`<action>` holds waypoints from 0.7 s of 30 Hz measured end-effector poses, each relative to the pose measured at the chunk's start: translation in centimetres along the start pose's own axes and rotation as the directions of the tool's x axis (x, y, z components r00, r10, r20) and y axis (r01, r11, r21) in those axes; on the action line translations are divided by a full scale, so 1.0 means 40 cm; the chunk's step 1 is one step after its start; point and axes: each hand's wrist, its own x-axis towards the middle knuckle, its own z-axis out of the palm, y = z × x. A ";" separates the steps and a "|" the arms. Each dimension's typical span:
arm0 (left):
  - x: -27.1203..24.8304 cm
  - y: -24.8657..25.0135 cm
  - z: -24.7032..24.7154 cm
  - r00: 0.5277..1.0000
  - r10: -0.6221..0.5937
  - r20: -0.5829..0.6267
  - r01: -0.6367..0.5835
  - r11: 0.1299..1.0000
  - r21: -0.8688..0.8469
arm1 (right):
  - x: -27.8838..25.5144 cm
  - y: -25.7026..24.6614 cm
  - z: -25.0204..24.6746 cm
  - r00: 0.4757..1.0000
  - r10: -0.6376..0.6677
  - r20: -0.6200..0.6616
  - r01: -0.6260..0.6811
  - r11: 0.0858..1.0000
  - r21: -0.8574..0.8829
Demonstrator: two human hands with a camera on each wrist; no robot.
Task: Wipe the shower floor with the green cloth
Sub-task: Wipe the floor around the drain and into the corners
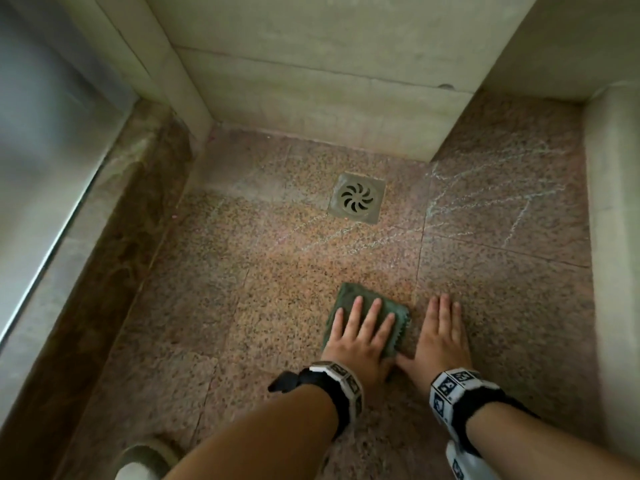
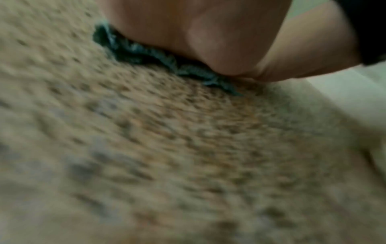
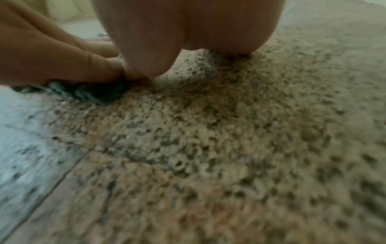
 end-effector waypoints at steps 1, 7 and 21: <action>0.002 -0.031 -0.008 0.999 0.030 -0.030 -0.028 0.999 0.045 | 0.000 0.004 -0.001 1.000 0.000 0.005 0.000 1.000 -0.002; 0.024 -0.215 -0.104 0.932 -0.344 -0.117 0.324 0.933 -0.158 | 0.004 0.002 -0.011 0.999 -0.008 0.052 0.009 1.000 -0.014; 0.089 -0.070 -0.124 0.986 0.030 -0.164 -0.026 0.999 0.026 | 0.007 0.002 -0.021 0.990 -0.017 0.144 0.019 1.000 -0.019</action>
